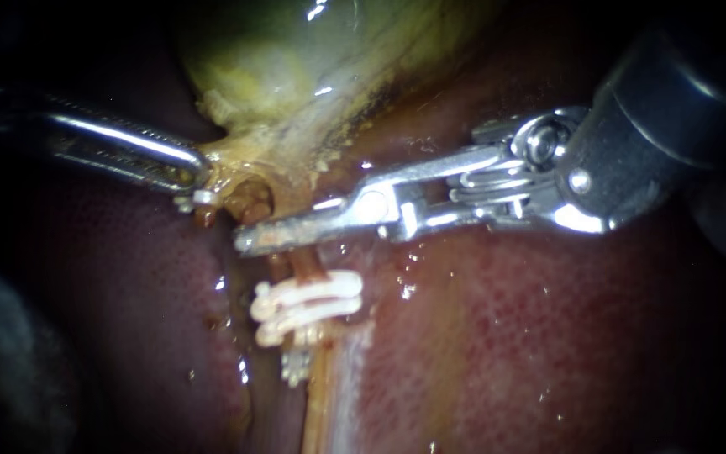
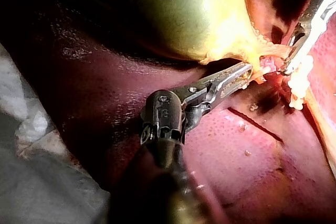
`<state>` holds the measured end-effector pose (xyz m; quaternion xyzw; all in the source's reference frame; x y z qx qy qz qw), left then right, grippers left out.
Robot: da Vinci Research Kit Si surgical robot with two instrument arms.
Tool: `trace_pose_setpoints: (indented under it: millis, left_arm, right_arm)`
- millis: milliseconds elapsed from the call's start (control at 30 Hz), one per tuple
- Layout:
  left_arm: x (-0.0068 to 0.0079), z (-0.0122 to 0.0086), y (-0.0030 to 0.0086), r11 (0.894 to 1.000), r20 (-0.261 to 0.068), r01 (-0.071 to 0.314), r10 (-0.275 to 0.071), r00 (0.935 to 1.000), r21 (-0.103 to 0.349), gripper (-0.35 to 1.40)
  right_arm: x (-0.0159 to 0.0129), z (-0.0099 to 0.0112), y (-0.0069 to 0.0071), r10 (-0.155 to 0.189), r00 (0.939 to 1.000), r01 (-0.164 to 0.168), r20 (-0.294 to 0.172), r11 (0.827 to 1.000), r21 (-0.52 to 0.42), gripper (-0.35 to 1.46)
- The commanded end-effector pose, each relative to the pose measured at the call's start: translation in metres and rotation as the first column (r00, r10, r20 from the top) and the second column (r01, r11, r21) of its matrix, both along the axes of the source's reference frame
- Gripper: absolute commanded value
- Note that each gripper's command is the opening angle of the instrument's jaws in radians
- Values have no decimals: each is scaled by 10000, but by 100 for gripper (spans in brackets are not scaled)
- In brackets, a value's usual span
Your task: Going back third clip right tube
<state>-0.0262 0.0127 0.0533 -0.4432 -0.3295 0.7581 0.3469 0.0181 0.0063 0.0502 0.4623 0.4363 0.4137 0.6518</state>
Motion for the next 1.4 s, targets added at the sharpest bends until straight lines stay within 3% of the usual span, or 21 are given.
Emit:
trace_pose_setpoints:
  millis: [33, 167, 300, 367, 433, 567, 767, 900, 967, 1133, 1167, 1400]
  left_arm:
    - [0, 0, 0, 10000, 0, 3, -3, 10000, 1, -35]
    - [0, 0, 0, 10000, 0, 3, -3, 10000, 1, -35]
    - [0, 0, 0, 10000, 0, 2, -2, 10000, 1, -35]
    - [0, 0, 0, 10000, 0, 2, -2, 10000, 1, -35]
    - [0, 0, 0, 10000, 0, 2, -2, 10000, 1, -35]
    - [0, 0, 0, 10000, 0, 2, -2, 10000, 1, -35]
    - [0, 1, 0, 10000, 2, -2, 2, 10000, 0, -35]
    - [1, 1, 0, 10000, 4, -4, 4, 10000, 0, -35]
    - [1, 1, 0, 10000, 5, -6, 6, 10000, -1, -35]
    - [2, 1, 0, 10000, 8, -11, 11, 10000, -1, -35]
    - [2, 1, 0, 10000, 8, -12, 12, 10000, -1, -35]
    - [4, 1, 0, 10000, 12, -18, 18, 10000, 0, -35]
  right_arm:
    - [0, 0, 0, 10, 10000, -10, 8, 10000, -5, -35]
    - [0, 0, 0, 11, 10000, -11, 9, 10000, -6, -35]
    - [0, 4, -4, -220, 9997, 220, -84, 9998, 27, -35]
    - [1, 9, -10, -339, 9990, 330, -284, 9989, -332, -3]
    - [3, 18, -18, -595, 9968, 517, -538, 9894, -1358, 21]
    - [5, 33, -28, -717, 9948, 522, -718, 9684, -2440, 41]
    - [0, 52, -34, -481, 9965, 160, -682, 9121, -4097, 49]
    - [-14, 56, -35, -824, 9929, 288, -862, 8671, -4973, 49]
    - [-23, 56, -36, -1061, 9902, 395, -908, 8365, -5466, 50]
    - [-46, 55, -38, -1425, 9862, 630, -841, 7934, -6055, 50]
    - [-52, 54, -38, -1545, 9845, 699, -824, 7785, -6238, 50]
    - [-91, 48, -42, -2031, 9751, 880, -894, 7238, -6844, 50]
